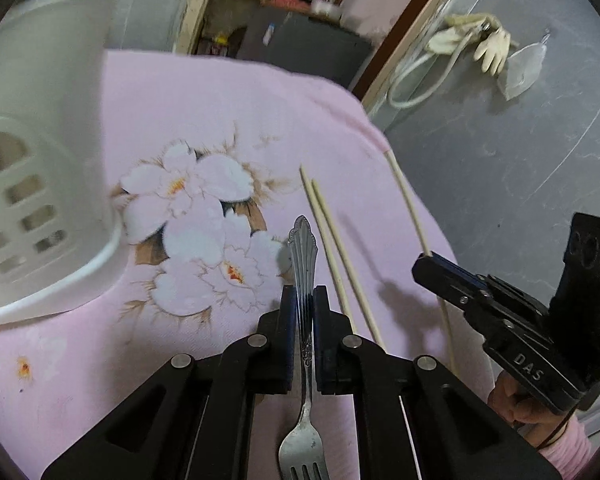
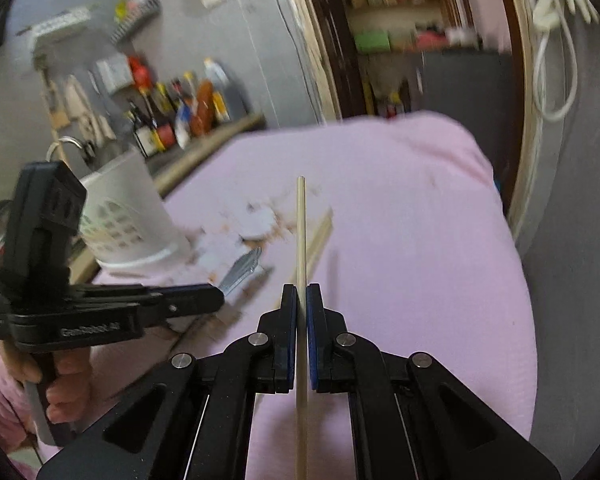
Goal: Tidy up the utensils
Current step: 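Grasp the silver fork with the left tool while the right tool grasps a chopstick, then lift the fork and chopstick and carry both over the white basket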
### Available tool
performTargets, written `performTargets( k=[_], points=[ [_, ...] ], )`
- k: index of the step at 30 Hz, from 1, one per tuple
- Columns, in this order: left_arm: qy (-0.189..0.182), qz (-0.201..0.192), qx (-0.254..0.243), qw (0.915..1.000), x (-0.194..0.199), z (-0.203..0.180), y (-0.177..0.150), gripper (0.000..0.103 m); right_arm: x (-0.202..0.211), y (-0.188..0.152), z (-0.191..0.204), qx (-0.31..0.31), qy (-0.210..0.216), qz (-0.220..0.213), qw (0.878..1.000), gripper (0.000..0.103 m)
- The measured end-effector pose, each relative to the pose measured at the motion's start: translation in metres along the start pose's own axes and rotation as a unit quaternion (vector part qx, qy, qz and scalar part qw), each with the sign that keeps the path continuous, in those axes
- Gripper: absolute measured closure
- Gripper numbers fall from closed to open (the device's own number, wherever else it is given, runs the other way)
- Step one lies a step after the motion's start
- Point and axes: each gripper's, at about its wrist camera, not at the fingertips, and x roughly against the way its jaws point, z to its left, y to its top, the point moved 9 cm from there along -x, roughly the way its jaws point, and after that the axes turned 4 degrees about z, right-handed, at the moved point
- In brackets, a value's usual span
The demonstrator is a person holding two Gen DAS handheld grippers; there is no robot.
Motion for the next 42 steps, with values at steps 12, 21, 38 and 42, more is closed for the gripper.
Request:
performTargets(
  k=[12, 21, 38, 42],
  points=[
    [-0.011, -0.147, -0.022, 0.9889, 0.06, -0.014, 0.009, 0.103, 0.028, 0.022, 0.03, 0.031, 0.005, -0.11, 0.993, 0.1],
    [0.01, -0.256, -0.033, 0.9661, 0.103, -0.022, 0.02, 0.103, 0.052, 0.045, 0.052, 0.038, 0.023, -0.213, 0.976, 0.1],
    [0.069, -0.33, -0.06, 0.9395, 0.177, -0.005, 0.036, 0.103, 0.075, 0.106, 0.096, 0.023, 0.077, -0.333, 0.939, 0.1],
    [0.092, -0.352, -0.05, 0.93, 0.205, 0.012, 0.042, 0.103, 0.074, 0.125, 0.119, 0.032, 0.089, -0.358, 0.929, 0.1]
  ],
)
